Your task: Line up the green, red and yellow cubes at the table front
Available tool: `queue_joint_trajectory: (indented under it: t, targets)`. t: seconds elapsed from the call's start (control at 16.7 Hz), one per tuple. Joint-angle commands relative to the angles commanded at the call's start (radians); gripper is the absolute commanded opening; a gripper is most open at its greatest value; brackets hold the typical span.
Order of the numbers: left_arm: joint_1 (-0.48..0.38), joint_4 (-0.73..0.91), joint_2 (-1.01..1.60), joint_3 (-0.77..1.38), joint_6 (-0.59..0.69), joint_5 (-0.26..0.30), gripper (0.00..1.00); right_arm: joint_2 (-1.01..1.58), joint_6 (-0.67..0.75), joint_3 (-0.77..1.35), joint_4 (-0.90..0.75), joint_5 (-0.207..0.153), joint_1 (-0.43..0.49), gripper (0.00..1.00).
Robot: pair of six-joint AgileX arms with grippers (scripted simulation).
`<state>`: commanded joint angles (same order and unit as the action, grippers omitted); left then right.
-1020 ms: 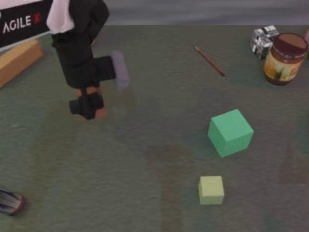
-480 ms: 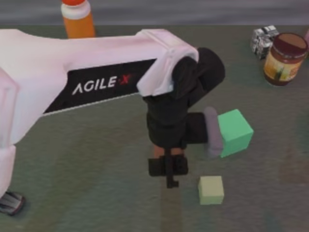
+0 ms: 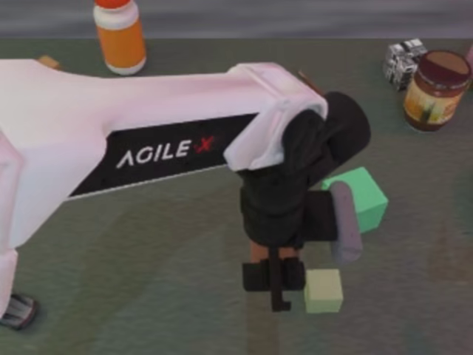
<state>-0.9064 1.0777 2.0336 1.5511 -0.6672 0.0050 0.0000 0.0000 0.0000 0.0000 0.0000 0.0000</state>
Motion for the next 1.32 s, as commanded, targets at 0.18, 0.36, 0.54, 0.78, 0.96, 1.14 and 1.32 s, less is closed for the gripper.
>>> queue_joint_trajectory:
  t: [0.18, 0.36, 0.54, 0.78, 0.96, 1.14, 1.32]
  targets:
    - [-0.001, -0.068, 0.026, -0.037, 0.002, 0.000, 0.00, 0.000, 0.000, 0.000, 0.000, 0.000, 0.000, 1.00]
    - [-0.004, -0.174, 0.071, -0.096, 0.003, 0.001, 0.00, 0.000, 0.000, 0.000, 0.000, 0.000, 0.000, 1.00]
    - [-0.007, -0.234, 0.100, -0.132, 0.004, 0.000, 0.00, 0.000, 0.000, 0.000, 0.000, 0.000, 0.000, 1.00]
    - [-0.007, -0.235, 0.101, -0.133, 0.004, 0.000, 0.08, 0.000, 0.000, 0.000, 0.000, 0.000, 0.000, 1.00]
    - [-0.007, -0.235, 0.101, -0.133, 0.004, 0.000, 0.30, 0.000, 0.000, 0.000, 0.000, 0.000, 0.000, 1.00]
    - [-0.007, -0.235, 0.101, -0.133, 0.004, 0.000, 0.53, 0.000, 0.000, 0.000, 0.000, 0.000, 0.000, 1.00]
    - [-0.007, -0.235, 0.101, -0.133, 0.004, 0.000, 0.75, 0.000, 0.000, 0.000, 0.000, 0.000, 0.000, 1.00]
